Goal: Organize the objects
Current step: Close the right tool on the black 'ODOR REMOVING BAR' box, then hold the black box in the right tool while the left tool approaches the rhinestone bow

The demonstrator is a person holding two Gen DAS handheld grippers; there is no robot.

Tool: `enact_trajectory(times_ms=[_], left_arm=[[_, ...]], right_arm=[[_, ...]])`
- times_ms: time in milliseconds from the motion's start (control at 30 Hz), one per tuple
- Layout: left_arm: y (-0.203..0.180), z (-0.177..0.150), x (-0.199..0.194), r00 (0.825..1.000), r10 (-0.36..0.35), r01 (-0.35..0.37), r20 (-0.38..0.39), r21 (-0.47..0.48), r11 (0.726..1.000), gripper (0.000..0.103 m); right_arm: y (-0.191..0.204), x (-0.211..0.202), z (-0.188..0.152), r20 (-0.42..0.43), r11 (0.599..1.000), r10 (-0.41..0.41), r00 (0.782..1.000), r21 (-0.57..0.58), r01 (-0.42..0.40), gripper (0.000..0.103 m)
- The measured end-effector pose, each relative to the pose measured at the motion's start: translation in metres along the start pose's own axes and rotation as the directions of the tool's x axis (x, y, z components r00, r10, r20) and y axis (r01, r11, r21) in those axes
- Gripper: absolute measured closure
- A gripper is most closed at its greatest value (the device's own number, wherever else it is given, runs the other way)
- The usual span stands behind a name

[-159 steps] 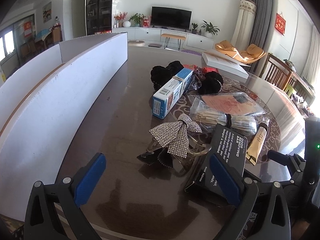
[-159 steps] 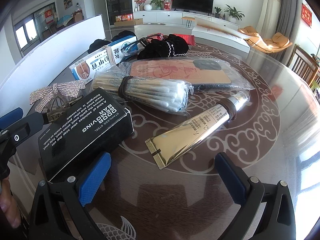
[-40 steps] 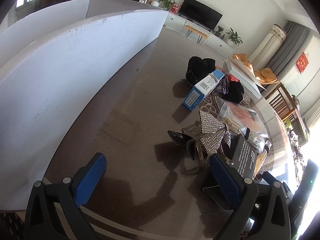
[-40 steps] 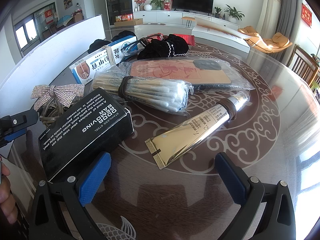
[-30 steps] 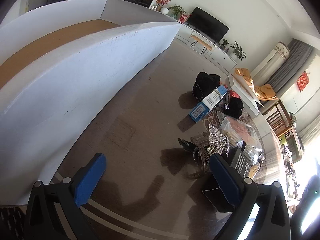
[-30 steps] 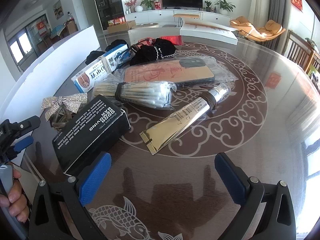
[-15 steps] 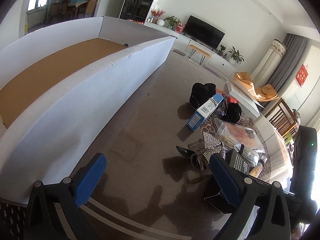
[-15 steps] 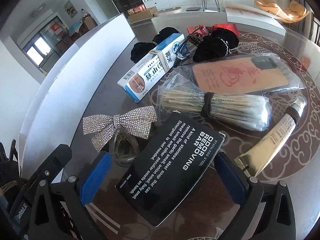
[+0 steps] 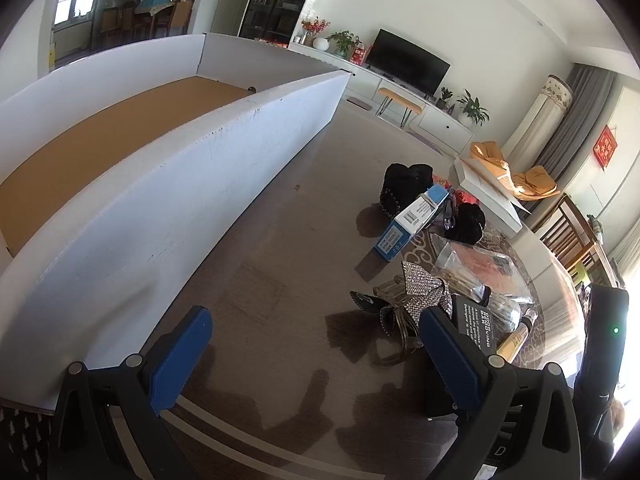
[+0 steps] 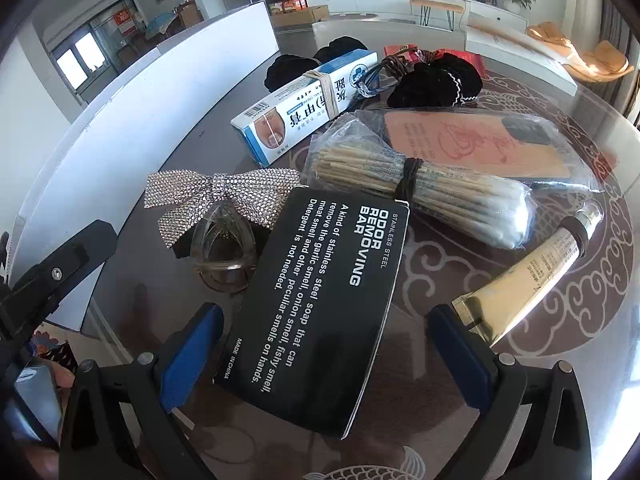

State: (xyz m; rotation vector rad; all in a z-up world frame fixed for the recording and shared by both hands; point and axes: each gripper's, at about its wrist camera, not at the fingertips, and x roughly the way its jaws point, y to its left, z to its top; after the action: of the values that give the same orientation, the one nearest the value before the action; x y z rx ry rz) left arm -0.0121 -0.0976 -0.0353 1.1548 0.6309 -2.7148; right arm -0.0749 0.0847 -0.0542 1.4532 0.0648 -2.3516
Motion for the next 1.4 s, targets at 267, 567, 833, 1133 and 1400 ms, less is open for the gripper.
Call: enact_trajectory(times_ms=[267,567,833,1133,1400], left_arm=[[-0.001,-0.001,0.001,1.000,-0.003,0.003,-0.012,0.008,1.000,0.000],[-0.003,-0.002,0.004,0.999,-0.024,0.024,-0.028,0.005,1.000,0.000],[0.001,-0.001,0.006,0.997,-0.055,0.054,-0.047,-0.021,0.998,0.000],[-0.003,-0.004,0.012,0.995,-0.068,0.067,-0.076,-0.012,0.998,0.000],[-0.003,-0.005,0.014,0.994,-0.070,0.069,-0.088,-0.011,0.998,0.000]], right_arm=[[0.012,0.005,-0.002,0.051,0.989,-0.104,0.993,-0.099,0.108,0.019],[0.005,-0.009,-0.024,0.094,0.982,-0.120,0.988,-0.136,0.132,0.043],[0.006,-0.019,-0.046,0.097,0.978,-0.117,0.988,-0.161,0.132,0.043],[-0.012,-0.026,-0.052,0.106,0.980,-0.145,0.984,-0.124,0.157,0.043],[-0.013,-0.026,-0.054,0.126,0.980,-0.137,0.983,-0.128,0.153,0.042]])
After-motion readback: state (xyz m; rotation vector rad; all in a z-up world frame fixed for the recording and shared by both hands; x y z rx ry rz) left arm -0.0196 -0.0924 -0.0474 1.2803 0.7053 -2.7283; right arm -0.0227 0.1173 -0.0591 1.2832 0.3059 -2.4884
